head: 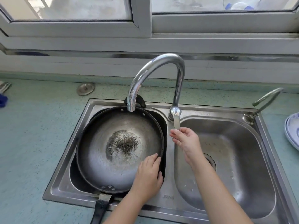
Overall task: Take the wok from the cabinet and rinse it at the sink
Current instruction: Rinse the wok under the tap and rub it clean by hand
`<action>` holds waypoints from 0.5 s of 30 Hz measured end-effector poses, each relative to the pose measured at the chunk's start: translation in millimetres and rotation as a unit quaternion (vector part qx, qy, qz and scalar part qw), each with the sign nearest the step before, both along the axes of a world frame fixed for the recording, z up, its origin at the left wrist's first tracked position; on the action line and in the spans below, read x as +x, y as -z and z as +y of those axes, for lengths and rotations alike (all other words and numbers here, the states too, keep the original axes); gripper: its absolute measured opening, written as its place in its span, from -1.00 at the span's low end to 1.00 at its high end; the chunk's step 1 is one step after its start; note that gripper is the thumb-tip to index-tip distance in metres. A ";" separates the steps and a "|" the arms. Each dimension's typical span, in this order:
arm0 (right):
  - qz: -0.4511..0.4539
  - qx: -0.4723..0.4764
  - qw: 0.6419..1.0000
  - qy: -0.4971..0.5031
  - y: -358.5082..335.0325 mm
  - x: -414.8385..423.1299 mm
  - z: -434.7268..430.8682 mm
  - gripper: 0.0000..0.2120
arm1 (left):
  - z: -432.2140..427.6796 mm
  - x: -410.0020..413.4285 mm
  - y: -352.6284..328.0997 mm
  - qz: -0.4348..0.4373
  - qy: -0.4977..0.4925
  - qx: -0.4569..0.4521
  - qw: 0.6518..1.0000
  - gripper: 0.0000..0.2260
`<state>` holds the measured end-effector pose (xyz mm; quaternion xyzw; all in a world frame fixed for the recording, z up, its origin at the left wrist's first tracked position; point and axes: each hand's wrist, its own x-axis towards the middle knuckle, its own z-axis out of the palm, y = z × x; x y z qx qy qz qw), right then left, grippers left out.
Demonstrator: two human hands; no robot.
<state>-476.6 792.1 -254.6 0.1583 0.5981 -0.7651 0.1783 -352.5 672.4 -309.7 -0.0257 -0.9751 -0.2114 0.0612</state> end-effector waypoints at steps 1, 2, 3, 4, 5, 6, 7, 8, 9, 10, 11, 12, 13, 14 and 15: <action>0.000 -0.002 1.000 0.002 0.1 0.0 -0.2 -0.93 | -0.1 0.0 0.2 -0.002 -0.002 -0.002 1.000 -0.60; -0.001 -0.004 1.000 0.003 0.1 0.2 -0.3 -0.94 | 0.0 0.2 0.4 -0.002 -0.003 -0.004 1.000 -0.60; -0.001 -0.008 1.000 0.003 -0.2 0.3 -0.4 -0.95 | 0.2 0.2 0.4 -0.003 -0.004 -0.003 1.000 -0.60; 0.001 -0.012 1.000 0.004 -1.0 0.4 -0.4 -0.95 | 0.3 0.3 0.5 -0.003 -0.005 -0.002 1.000 -0.60; 0.004 -0.015 1.000 0.004 -2.6 0.0 -0.7 -0.94 | 0.2 0.1 0.3 -0.004 -0.005 -0.002 1.000 -0.59; 0.008 -0.019 1.000 0.005 -4.7 -0.6 -1.1 -0.94 | 0.1 -0.1 -0.4 -0.006 -0.005 -0.002 1.000 -0.59; 0.011 -0.022 1.000 0.005 -6.9 -1.4 -1.6 -0.94 | 0.2 -0.3 -1.2 -0.007 -0.006 0.000 1.000 -0.59; 0.013 -0.026 1.000 0.006 -8.6 -2.2 -2.2 -0.93 | 0.3 -0.2 -1.8 -0.008 -0.006 0.004 1.000 -0.60; 0.014 -0.028 0.999 0.007 -9.5 -2.7 -2.4 -0.93 | 0.5 -0.3 -2.5 -0.010 -0.006 0.008 1.000 -0.60; 0.013 -0.028 1.000 0.008 -10.3 -2.8 -2.8 -0.93 | 0.6 -0.2 -3.3 -0.012 -0.007 0.010 1.000 -0.60; 0.011 -0.025 1.000 0.008 -10.4 -2.5 -2.8 -0.93 | 0.7 -0.4 -4.6 -0.014 -0.008 0.011 1.000 -0.60; 0.011 -0.021 1.000 0.007 -10.6 -2.0 -3.0 -0.93 | 0.6 -0.3 -6.2 -0.015 -0.009 0.011 1.000 -0.60; 0.011 -0.010 1.000 0.005 -10.5 -1.1 -2.9 -0.94 | 0.5 0.1 -7.8 -0.016 -0.010 0.011 1.000 -0.60; 0.012 0.004 1.000 0.001 -10.6 0.3 -2.9 -0.93 | 0.3 1.2 -9.4 -0.015 -0.011 0.011 1.000 -0.61; 0.014 0.020 1.000 -0.003 -10.8 2.2 -3.0 -0.88 | -0.1 2.5 -11.0 -0.014 -0.012 0.011 1.000 -0.61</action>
